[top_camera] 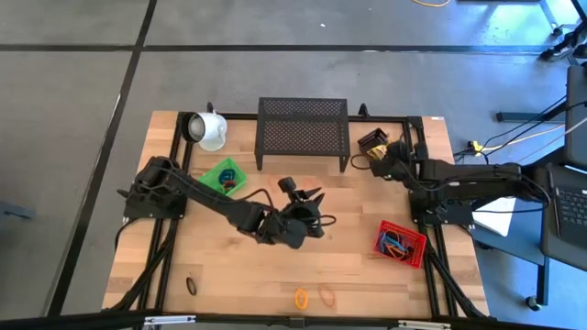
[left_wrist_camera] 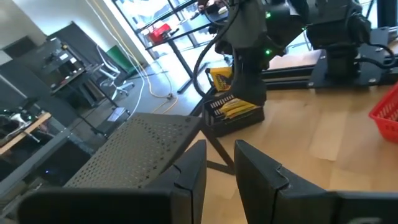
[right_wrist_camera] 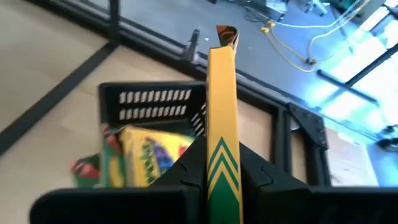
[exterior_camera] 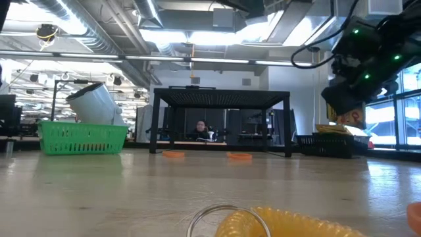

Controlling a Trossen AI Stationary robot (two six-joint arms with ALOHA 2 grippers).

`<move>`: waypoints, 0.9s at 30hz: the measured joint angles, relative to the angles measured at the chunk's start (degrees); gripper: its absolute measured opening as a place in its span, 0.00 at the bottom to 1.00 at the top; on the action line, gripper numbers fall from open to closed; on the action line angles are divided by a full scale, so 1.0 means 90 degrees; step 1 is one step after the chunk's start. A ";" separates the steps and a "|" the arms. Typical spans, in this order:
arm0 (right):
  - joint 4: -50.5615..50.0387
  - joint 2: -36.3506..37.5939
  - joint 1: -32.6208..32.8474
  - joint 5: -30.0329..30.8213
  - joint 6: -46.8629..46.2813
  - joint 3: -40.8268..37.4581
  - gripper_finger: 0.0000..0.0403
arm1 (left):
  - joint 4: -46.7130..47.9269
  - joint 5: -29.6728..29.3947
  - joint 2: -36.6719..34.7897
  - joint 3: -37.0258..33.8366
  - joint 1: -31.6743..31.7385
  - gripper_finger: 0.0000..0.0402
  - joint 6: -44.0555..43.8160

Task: Pick & Place Office Desk Supplies
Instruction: Put the crayon box into the black bin

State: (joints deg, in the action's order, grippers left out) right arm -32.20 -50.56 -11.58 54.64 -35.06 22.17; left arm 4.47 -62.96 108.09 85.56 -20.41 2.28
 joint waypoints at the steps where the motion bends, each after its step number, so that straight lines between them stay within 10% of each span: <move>1: 0.0092 -0.0031 -0.0101 0.0023 0.0089 0.0000 0.10 | 0.0000 -0.0001 0.0000 0.0000 0.0011 0.19 0.0042; 18: 0.1469 -0.0902 -0.1255 -0.1152 0.1115 0.0000 0.11 | 0.0015 -0.0325 0.0000 0.0000 -0.0178 0.18 0.0201; 27: 0.1725 -0.1268 -0.1488 -0.1363 0.1663 0.0002 0.31 | 0.0387 0.0489 -0.0001 0.0000 -0.0196 0.15 -0.0801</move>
State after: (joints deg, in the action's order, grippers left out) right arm -16.68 -61.98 -24.97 42.37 -20.09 22.20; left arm 7.95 -58.55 108.08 85.56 -22.17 -4.93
